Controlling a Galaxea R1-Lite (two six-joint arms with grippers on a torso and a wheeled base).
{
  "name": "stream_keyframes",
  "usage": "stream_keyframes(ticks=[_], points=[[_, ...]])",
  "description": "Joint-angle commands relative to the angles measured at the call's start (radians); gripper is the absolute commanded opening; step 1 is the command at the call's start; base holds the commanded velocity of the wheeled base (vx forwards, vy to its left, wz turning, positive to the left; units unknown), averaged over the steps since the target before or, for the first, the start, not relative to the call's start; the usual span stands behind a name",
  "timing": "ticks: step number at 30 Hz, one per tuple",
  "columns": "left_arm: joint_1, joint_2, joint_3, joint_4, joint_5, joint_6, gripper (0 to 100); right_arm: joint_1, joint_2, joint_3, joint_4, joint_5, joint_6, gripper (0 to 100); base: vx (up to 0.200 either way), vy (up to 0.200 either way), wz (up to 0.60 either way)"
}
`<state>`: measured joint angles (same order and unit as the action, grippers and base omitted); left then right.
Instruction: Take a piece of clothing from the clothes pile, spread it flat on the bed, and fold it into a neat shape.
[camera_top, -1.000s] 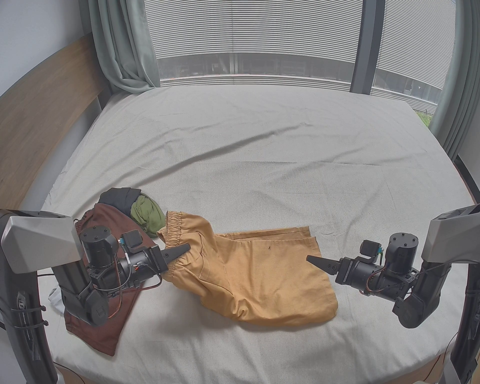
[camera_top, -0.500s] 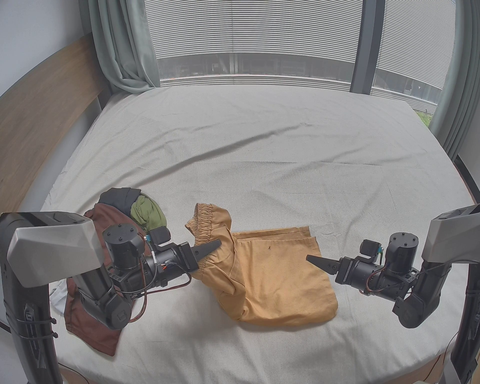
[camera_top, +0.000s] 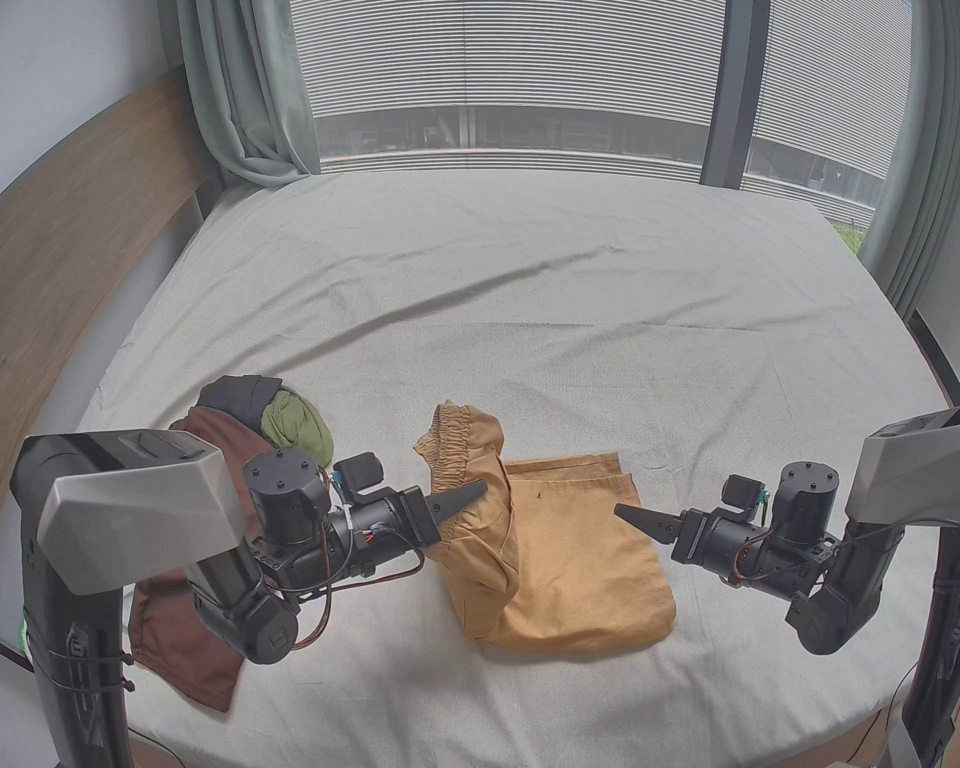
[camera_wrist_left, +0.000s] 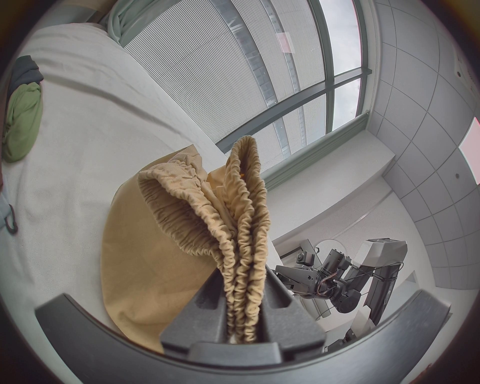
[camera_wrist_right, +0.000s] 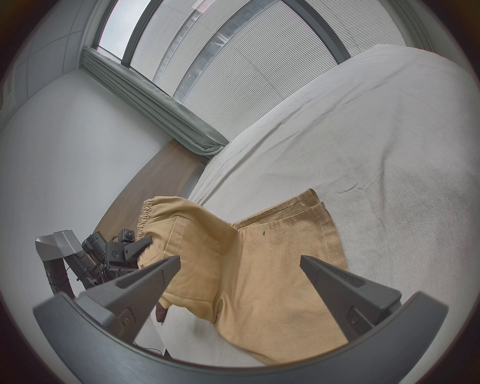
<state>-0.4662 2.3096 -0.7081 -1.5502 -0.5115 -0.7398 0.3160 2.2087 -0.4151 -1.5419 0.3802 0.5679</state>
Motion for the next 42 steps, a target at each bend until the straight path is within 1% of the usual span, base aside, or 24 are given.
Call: stream_keyframes(ticks=[1, 11, 20, 35, 42], points=[[-0.014, 0.027, -0.024, -0.001, 0.001, 0.000, 0, 0.000, -0.015, -0.001, 0.000, 0.000, 0.000, 100, 0.000, 0.000, 0.00], [-0.071, 0.096, -0.119, 0.002, 0.004, -0.070, 0, -0.006, -0.046, -0.019, 0.000, 0.000, 0.004, 100, 0.000, 0.000, 0.00], [-0.083, 0.172, -0.172, 0.002, 0.033, -0.067, 0, -0.011, -0.078, -0.024, 0.000, 0.002, 0.009, 100, 0.000, 0.000, 0.00], [-0.129, 0.205, -0.209, 0.001, 0.030, -0.072, 0, -0.012, -0.081, -0.027, 0.000, 0.000, 0.009, 100, 0.000, 0.000, 0.00], [-0.132, 0.231, -0.232, 0.001, 0.031, -0.072, 0, -0.012, -0.081, -0.027, 0.000, 0.002, 0.009, 100, 0.000, 0.000, 0.00]])
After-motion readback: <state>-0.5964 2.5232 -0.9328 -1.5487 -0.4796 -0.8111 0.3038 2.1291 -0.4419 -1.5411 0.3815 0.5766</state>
